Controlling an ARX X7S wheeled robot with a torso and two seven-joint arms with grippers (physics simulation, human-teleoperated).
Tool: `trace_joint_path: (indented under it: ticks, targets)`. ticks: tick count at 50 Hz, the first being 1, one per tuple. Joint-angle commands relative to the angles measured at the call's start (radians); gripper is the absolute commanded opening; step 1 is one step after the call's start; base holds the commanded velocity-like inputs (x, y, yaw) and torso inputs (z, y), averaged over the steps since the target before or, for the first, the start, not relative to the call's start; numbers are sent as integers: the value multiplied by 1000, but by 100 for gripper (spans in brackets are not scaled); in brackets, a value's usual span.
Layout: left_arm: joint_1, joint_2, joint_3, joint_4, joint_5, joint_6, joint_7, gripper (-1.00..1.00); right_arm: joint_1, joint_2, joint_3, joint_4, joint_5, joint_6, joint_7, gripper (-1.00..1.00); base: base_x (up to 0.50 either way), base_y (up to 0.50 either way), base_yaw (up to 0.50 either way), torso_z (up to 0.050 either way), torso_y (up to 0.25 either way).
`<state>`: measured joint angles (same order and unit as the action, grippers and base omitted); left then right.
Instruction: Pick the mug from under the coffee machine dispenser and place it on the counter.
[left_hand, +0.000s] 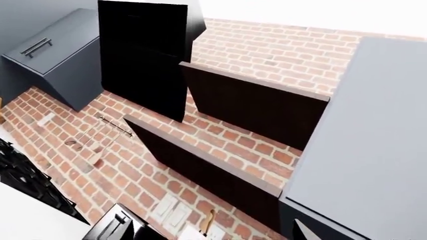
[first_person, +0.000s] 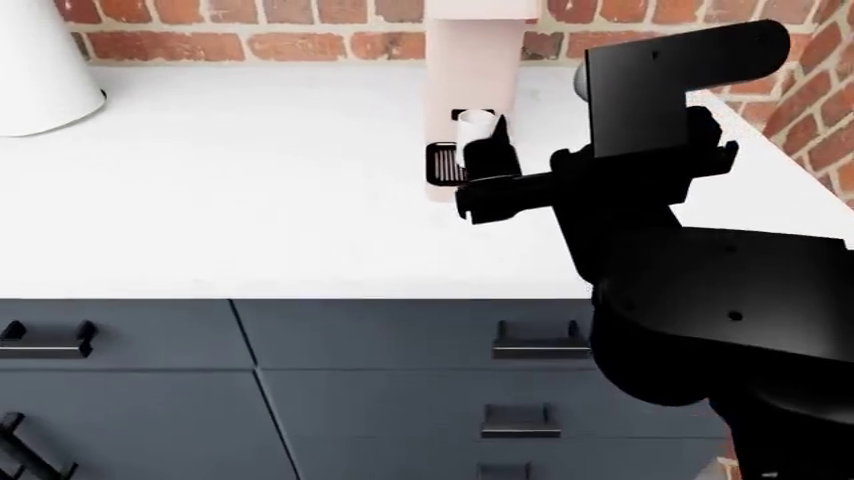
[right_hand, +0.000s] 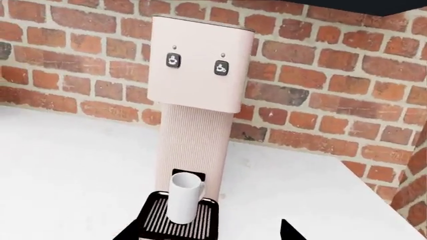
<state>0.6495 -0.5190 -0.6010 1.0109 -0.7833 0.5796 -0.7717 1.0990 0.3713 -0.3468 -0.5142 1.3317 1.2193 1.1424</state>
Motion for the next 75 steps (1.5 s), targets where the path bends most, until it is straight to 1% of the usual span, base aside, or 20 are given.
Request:
trace_joint_path:
  ticks: [1,17,25,44,59,75]
  targets:
    - [4,-1,0,-6,0,9,-2,100,-31,4,-27,2,-51,-47,-62,100,465,82,0,0,0]
    - [17,-3,-5,-5,-1,23,-5,100,-41,21,-26,-2,-46,-54,-54,100,452,78,0,0,0]
    - [22,-7,-7,-4,-2,26,-10,100,-66,17,-30,8,-48,-71,-65,100,8,0,0,0,2]
    - [19,-13,-2,-5,4,27,-21,100,-190,-1,-106,107,-234,-231,-214,100,0,0,0,0,0]
    - [23,-8,-4,-5,2,32,-16,100,-231,-30,-140,193,-314,-324,-283,100,0,0,0,0,0]
    - [29,-3,-8,-6,-3,39,-9,100,-246,-65,-178,261,-376,-386,-317,100,0,0,0,0,0]
